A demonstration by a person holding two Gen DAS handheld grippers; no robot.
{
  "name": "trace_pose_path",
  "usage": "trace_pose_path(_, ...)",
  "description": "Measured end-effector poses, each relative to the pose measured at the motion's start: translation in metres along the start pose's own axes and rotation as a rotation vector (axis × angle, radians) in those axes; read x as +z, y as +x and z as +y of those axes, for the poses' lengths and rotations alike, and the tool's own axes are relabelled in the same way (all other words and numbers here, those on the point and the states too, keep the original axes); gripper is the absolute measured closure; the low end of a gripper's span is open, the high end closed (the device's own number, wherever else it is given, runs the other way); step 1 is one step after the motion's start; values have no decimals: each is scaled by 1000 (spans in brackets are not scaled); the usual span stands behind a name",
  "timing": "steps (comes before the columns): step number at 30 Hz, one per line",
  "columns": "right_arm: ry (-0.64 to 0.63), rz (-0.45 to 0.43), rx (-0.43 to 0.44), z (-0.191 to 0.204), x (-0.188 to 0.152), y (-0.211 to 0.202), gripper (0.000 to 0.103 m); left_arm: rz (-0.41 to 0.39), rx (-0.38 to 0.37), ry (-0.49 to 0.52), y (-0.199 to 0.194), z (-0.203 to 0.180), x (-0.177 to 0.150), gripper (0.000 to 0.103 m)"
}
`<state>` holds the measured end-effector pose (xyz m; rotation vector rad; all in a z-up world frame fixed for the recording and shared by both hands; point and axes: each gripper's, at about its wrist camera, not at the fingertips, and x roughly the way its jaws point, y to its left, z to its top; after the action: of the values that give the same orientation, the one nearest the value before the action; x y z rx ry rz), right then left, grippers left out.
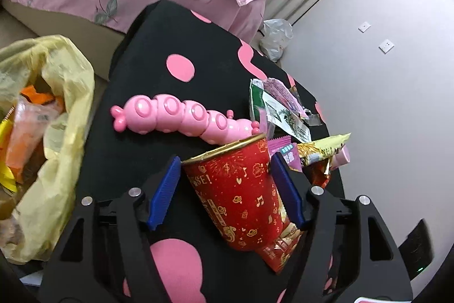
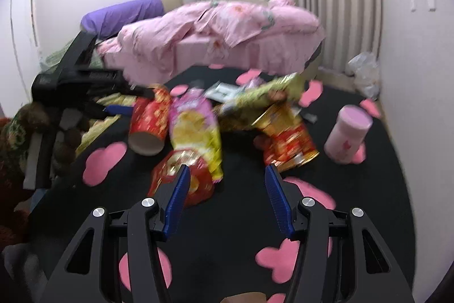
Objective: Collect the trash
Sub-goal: 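Grasp the red paper cup on the table with the left tool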
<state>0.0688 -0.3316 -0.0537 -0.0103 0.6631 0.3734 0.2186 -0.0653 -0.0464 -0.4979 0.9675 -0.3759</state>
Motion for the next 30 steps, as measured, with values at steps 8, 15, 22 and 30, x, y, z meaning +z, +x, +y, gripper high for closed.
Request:
trace_pose_path(8,53,80,75,17,-15,19,46,129,-104,-28,10,-1,-14,43)
trace_pose_path(15,-21,91,68,28,-11,4,46,127,-110,125,-3,-19,-46,49)
trace_pose_path(22,4,93,38,15,-18,8,46,70,-53,211,-27,-19,-67,49)
trace_pose_path(30,-26,144,36,26,-21,19,46,33,-19,248,-45,-20,-76,49)
